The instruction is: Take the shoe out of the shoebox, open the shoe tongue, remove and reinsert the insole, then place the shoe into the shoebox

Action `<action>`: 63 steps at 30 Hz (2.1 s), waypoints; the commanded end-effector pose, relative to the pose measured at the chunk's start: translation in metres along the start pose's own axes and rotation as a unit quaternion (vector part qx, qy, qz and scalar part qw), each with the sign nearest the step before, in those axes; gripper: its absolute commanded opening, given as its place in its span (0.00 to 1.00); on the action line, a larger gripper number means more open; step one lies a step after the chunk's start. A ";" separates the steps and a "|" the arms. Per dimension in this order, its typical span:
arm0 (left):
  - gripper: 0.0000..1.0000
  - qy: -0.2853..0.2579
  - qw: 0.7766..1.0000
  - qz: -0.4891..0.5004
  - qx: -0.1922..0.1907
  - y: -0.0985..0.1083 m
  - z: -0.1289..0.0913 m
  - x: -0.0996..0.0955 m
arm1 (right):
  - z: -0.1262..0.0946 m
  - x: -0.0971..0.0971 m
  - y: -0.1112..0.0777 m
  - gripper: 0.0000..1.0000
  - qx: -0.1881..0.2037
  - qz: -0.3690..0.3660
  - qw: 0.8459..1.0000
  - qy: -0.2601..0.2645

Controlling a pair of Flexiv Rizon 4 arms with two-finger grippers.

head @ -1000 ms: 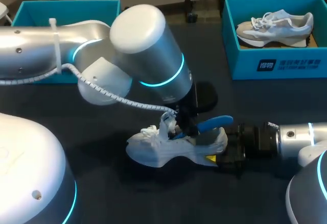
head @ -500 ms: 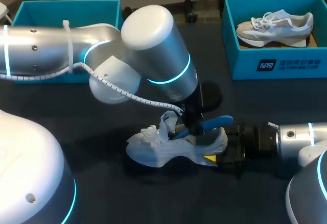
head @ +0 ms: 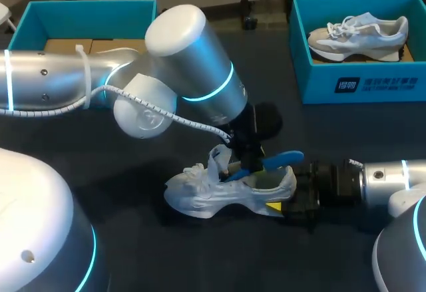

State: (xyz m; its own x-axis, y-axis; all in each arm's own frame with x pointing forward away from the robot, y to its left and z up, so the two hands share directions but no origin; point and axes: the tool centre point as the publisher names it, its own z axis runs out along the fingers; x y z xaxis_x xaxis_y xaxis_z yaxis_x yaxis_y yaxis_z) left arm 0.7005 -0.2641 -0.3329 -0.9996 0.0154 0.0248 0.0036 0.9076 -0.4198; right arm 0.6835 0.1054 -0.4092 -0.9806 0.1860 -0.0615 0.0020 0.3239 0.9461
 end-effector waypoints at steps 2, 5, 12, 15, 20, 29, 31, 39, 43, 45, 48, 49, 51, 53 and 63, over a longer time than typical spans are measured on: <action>0.45 0.005 1.000 0.005 0.003 0.000 0.005 0.002 | 0.000 0.001 0.002 0.00 0.002 0.000 1.000 0.000; 0.44 0.004 1.000 0.009 0.003 -0.001 0.005 0.005 | 0.000 0.001 0.002 0.00 0.002 0.000 1.000 0.000; 0.00 0.000 1.000 0.011 0.004 -0.003 0.006 0.007 | 0.000 0.001 0.002 0.00 0.002 0.000 1.000 0.000; 0.00 0.008 1.000 0.010 0.009 -0.005 0.006 0.007 | 0.000 0.001 0.002 0.00 0.002 0.000 1.000 0.000; 0.00 0.024 0.999 0.008 0.031 -0.013 -0.007 0.008 | 0.000 0.001 0.002 0.00 0.002 0.000 1.000 0.000; 0.00 0.047 0.995 0.013 0.085 -0.043 -0.049 0.017 | 0.000 0.001 0.002 0.00 0.002 0.000 1.000 0.000; 0.00 0.054 0.993 0.014 0.105 -0.052 -0.064 0.022 | 0.000 0.001 0.002 0.00 0.002 0.000 1.000 0.000; 0.00 0.088 0.978 0.025 0.189 -0.080 -0.125 0.045 | 0.000 0.001 0.002 0.00 0.002 0.000 1.000 0.000; 0.00 0.096 0.968 0.028 0.228 -0.086 -0.155 0.056 | 0.000 0.001 0.002 0.00 0.002 0.000 1.000 0.000; 0.00 0.097 0.963 0.025 0.250 -0.088 -0.171 0.062 | 0.000 0.001 0.002 0.00 0.002 0.000 1.000 0.000; 0.00 0.093 0.955 0.020 0.281 -0.094 -0.198 0.067 | 0.000 0.001 0.002 0.00 0.002 0.000 1.000 0.000; 0.00 0.095 0.952 0.016 0.291 -0.096 -0.208 0.066 | 0.000 0.001 0.002 0.00 0.002 0.000 1.000 0.000; 0.00 0.095 0.952 0.016 0.291 -0.096 -0.208 0.066 | 0.000 0.001 0.002 0.00 0.002 0.000 1.000 0.000; 0.00 0.095 0.952 0.016 0.291 -0.096 -0.208 0.066 | 0.000 0.001 0.002 0.00 0.002 0.000 1.000 0.000; 0.00 0.095 0.952 0.016 0.291 -0.096 -0.208 0.066 | 0.000 0.001 0.002 0.00 0.002 0.000 1.000 0.000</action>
State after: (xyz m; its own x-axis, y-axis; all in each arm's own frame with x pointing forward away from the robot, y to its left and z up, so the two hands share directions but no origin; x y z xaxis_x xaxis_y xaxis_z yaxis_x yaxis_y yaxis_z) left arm 0.6410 -0.2661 -0.1017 -0.9758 0.1636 0.1450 -0.0391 0.5216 -0.8523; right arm 0.6835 0.1054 -0.4092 -0.9806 0.1860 -0.0616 0.0020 0.3239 0.9461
